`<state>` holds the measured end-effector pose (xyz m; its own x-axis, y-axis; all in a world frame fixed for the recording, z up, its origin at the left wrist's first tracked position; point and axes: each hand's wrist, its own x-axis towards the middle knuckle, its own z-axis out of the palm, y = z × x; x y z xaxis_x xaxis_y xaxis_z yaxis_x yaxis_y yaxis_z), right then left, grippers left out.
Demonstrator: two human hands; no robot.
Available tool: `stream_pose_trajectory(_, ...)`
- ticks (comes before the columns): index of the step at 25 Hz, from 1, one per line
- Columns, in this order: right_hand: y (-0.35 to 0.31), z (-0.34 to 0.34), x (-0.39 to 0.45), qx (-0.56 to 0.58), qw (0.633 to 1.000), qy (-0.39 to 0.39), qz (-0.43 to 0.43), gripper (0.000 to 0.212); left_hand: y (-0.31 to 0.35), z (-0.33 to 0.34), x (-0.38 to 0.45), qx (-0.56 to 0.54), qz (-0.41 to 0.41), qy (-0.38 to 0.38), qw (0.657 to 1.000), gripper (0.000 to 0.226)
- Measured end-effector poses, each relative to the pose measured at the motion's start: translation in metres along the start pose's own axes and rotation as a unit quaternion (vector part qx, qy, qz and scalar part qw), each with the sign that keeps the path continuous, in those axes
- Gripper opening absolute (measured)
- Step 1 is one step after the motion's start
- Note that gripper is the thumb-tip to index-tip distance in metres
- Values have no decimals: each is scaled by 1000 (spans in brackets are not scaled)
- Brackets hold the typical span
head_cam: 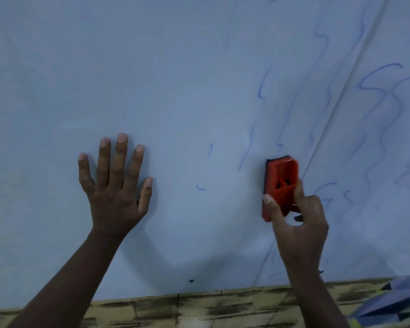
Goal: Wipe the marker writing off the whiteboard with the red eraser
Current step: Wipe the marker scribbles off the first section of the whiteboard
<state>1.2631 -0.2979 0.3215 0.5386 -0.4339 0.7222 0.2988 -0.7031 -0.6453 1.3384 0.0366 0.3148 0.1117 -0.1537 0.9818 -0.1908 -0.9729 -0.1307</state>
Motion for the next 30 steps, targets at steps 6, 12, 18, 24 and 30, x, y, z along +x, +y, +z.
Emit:
stream_pose_trajectory(6, -46, 28, 0, -47, 996, -14, -79, 67, 2, -1, -1, -1, -5, -6, 1000, 65)
stream_pose_trajectory(12, -75, 61, -50, -148, 948, -123, -254, 63, 1, 1, 1, 0, 0, -3, 1000, 64)
stream_pose_trajectory(18, -65, 23, 10, -152, 967, -27, -202, 66, 0, 1, -3, -4, -4, -6, 1000, 64)
stream_pose_trajectory(24, -46, -13, 65, -63, 995, 72, -20, 69, 11, -11, 3, -23, -31, -12, 999, 63)
stream_pose_trajectory(30, -87, 26, 29, -98, 980, 3, -173, 65, 10, -28, 81, -37, -76, 34, 996, 53)
